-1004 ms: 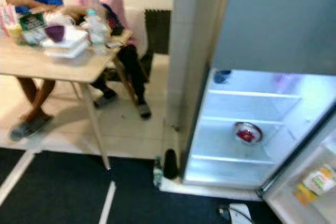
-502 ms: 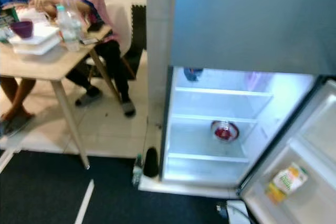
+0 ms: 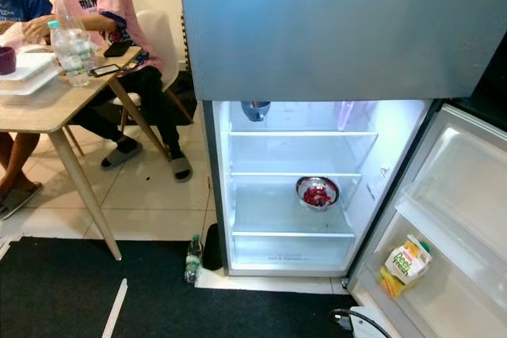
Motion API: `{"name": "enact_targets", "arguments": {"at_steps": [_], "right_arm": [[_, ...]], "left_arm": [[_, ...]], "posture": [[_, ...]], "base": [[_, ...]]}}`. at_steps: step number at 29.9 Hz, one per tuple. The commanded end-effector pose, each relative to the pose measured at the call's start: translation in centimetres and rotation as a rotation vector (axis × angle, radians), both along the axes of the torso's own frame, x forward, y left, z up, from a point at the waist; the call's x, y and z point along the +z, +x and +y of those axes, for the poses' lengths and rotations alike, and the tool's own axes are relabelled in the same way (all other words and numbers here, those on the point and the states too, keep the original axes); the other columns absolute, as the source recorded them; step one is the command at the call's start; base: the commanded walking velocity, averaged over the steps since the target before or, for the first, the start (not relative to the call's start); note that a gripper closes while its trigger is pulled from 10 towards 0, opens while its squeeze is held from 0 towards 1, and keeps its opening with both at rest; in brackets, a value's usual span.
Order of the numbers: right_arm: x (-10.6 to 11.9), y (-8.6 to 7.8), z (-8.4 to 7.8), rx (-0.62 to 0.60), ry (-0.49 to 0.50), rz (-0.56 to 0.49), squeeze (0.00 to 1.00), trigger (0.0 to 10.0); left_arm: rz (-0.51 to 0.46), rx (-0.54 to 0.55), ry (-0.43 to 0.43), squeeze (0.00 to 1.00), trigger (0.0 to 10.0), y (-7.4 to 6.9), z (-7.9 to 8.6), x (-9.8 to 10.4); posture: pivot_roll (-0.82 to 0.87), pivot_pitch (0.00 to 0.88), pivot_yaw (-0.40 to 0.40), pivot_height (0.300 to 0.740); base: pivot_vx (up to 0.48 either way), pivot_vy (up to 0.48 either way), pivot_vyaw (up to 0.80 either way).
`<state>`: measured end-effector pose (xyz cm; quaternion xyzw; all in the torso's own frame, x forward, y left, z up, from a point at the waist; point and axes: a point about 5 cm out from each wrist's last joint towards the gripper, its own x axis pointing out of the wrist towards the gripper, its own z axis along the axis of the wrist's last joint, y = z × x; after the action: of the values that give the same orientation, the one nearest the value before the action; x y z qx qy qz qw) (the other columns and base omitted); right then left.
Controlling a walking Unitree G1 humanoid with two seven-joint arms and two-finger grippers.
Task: Restocking fridge
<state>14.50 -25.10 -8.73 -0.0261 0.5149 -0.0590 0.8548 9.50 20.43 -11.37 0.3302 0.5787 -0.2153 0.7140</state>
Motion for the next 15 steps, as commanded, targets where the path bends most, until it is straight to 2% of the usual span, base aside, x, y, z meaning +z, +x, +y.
{"name": "enact_targets", "arguments": {"at_steps": [1, 15], "right_arm": [[-0.03, 0.10, 0.26, 0.002, 0.011, -0.007, 0.00, 10.0], [-0.09, 0.04, 0.39, -0.002, 0.016, -0.006, 0.00, 10.0]], "left_arm": [[0.018, -0.009, 0.019, 0.00, 10.0, -0.49, 0.65, -0.01], [0.017, -0.011, 0.019, 0.00, 10.0, -0.29, 0.68, 0.04]], "posture": [[-0.03, 0.029, 0.012, 0.740], [-0.04, 0.026, 0.018, 0.740]], "base": [[0.000, 0.000, 0.00], [0.252, 0.000, 0.00]]}}
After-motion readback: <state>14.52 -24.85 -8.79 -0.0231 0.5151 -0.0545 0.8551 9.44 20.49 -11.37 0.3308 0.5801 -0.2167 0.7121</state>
